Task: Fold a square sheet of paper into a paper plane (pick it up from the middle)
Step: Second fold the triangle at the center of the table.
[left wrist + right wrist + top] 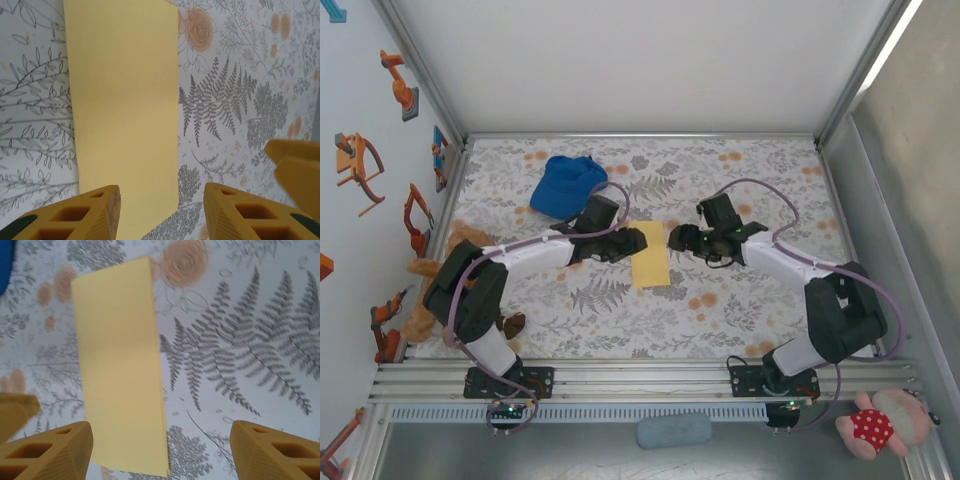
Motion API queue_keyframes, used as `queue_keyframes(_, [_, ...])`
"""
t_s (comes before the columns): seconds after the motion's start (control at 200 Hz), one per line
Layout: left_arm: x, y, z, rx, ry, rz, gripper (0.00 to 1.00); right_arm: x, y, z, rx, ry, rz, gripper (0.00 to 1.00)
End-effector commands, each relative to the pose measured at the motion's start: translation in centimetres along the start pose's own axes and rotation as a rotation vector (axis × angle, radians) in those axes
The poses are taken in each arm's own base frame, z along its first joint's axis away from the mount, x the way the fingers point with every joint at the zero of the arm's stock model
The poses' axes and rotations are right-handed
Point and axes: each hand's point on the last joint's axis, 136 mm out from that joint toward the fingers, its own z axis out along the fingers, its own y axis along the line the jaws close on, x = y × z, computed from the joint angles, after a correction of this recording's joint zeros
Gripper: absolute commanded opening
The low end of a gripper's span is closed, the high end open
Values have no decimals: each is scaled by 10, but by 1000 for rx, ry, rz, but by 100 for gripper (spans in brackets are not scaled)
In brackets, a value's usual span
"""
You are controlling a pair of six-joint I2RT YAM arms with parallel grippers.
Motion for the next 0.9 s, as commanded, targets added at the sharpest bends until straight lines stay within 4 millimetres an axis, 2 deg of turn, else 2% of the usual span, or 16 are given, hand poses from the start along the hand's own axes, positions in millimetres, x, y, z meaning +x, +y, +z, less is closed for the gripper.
queue_keyframes(0.0, [-16, -9, 10, 28, -9, -37, 48, 1, 1, -8, -36, -43, 38, 71])
queue_keyframes(0.115, [-24, 3, 27, -14, -14, -81, 49, 12, 4, -3, -104, -22, 61, 69])
queue_keyframes(0.25, [-30, 5, 44, -9, 6, -108, 49, 22, 7, 3, -159, 3, 85, 67])
queue_keyframes(0.376, [-33, 7, 52, -21, 9, -119, 48, 29, 9, 8, -191, 36, 85, 64])
queue_keyframes(0.481, [-35, 17, 56, -70, 1, -133, 48, 33, 7, 12, -192, 58, 90, 61])
queue_keyframes(0.741, [-18, 40, 62, -132, 38, -188, 48, 47, 10, 25, -237, 142, 154, 53])
queue_keyframes(0.896, [-10, 51, 63, -170, 58, -201, 48, 54, 12, 33, -273, 184, 200, 44])
